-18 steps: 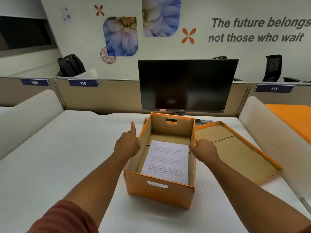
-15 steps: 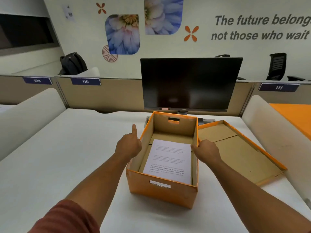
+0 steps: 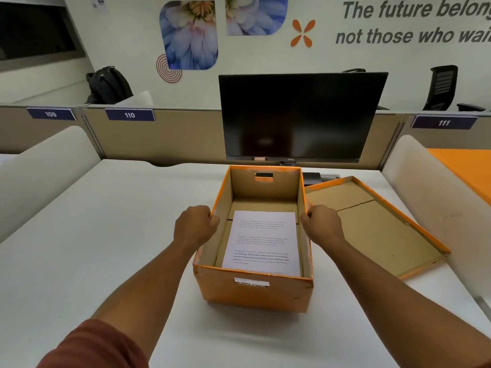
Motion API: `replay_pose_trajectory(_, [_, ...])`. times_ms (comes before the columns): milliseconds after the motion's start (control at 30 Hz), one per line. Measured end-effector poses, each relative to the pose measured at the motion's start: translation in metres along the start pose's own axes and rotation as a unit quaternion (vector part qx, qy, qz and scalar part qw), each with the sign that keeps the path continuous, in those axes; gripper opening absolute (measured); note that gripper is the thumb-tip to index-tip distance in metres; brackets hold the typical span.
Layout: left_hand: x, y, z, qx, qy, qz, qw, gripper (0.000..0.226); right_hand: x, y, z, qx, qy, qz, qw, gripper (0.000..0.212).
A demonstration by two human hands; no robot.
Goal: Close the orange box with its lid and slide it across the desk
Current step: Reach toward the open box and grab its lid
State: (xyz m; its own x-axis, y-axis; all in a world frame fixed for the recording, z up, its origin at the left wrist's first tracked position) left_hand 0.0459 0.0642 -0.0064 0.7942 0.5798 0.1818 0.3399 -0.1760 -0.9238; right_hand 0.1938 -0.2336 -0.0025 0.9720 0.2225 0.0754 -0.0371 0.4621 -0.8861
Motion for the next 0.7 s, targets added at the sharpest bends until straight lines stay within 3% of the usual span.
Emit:
replay_pose_trajectory(467, [-0.034, -0.014, 0.038, 0.015, -0.057, -0.027, 0.998, 0.028, -0.019, 0.035, 0.012, 0.089, -0.036, 0.033, 0.995, 0.048])
replay_pose_trajectory(533, [-0.035, -0.017, 0.032, 0.008, -0.057, -0.057, 0.997, 0.036, -0.017, 0.029, 0.001, 0.118, -0.039, 0.019, 0.992, 0.052])
replay_pose_trajectory(600, [-0.035, -0.019, 0.023, -0.016, -0.051, -0.081, 0.995, 0.046, -0.016, 0.022, -0.014, 0.104, -0.049, -0.005, 0.993, 0.051])
replay_pose_trajectory(700, [-0.032, -0.020, -0.008, -0.042, -0.004, -0.115, 0.992, 0.033, -0.015, 0.019, -0.053, 0.046, -0.036, -0.010, 0.998, 0.042])
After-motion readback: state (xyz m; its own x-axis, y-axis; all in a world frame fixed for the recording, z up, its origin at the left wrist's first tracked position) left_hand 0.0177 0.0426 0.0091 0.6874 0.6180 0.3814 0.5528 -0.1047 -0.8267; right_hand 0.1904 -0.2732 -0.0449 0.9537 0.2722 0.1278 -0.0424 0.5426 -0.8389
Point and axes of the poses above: each hand's wrist, its own x-axis towards the middle knuckle, its own y-axis out of the palm, z = x × y, the point moved 9 cm from there along x, towards the middle knuckle, and after that the axes turned 1 degree about x, right-handed, at the moved point
